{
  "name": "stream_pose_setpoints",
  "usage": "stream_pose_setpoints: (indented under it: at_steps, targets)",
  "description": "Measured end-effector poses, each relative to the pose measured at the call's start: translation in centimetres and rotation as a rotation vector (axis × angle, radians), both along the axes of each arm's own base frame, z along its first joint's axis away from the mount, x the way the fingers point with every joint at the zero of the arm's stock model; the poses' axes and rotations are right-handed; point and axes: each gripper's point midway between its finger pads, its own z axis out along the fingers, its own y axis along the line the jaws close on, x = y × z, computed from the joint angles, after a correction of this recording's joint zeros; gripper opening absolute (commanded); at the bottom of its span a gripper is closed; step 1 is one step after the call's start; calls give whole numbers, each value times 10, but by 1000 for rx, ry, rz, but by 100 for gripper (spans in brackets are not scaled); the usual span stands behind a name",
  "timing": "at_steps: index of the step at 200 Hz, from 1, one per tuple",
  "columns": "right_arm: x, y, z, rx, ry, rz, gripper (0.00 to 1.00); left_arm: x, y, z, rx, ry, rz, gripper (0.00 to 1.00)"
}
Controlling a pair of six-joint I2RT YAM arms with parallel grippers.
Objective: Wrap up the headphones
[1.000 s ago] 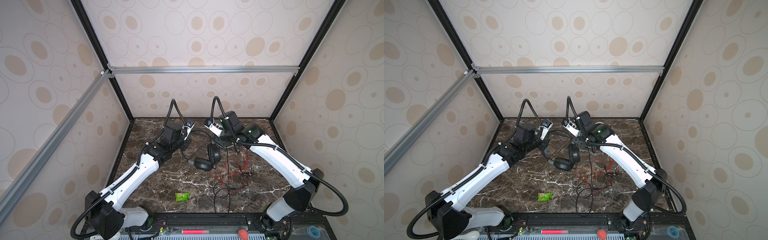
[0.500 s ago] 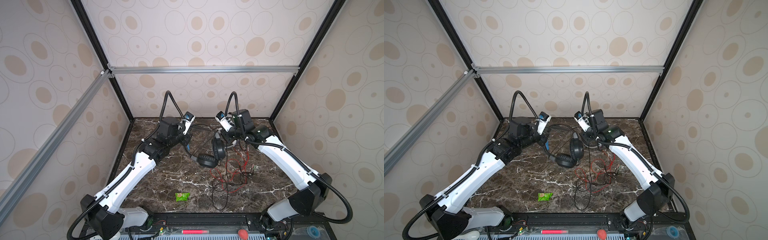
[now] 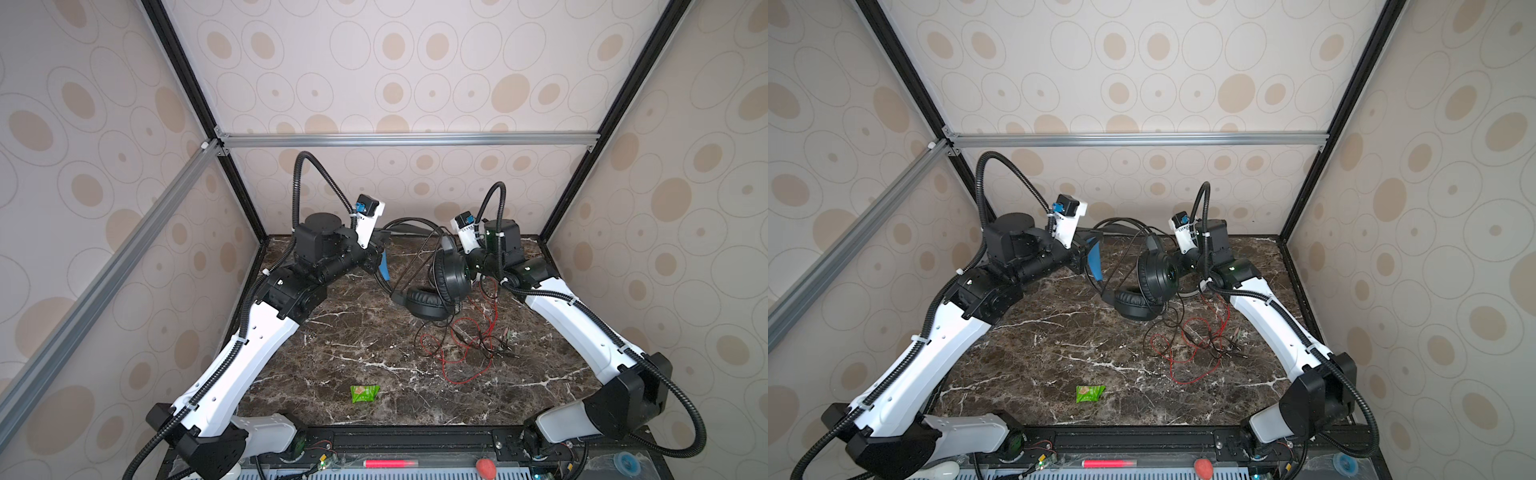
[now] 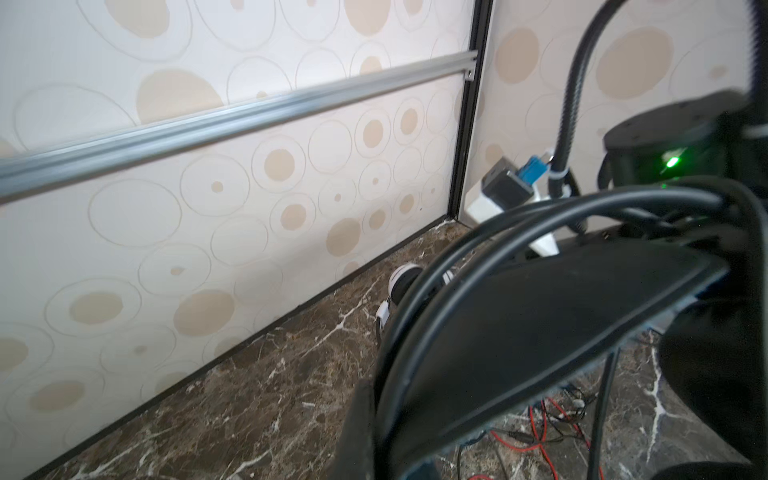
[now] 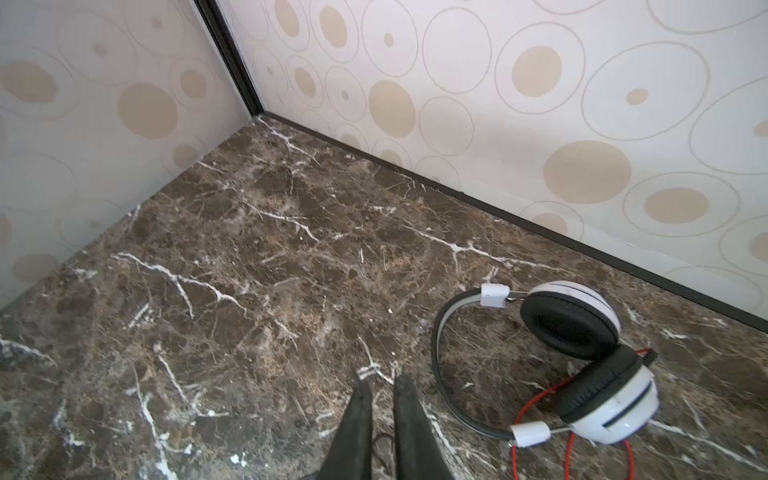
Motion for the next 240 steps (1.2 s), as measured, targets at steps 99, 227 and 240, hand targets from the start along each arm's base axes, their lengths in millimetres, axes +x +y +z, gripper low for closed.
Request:
stream_pose_setpoints:
  at_steps: [99, 227, 240]
  targets:
    - [13, 25, -14, 205, 45, 19, 13, -2, -14, 45, -212, -19, -62, 0]
    - [5, 40, -80, 269, 191, 49, 12, 2, -15, 105, -403, -34, -66, 0]
    - [5, 41, -87, 275, 207, 51, 12, 2, -15, 105, -415, -22, -65, 0]
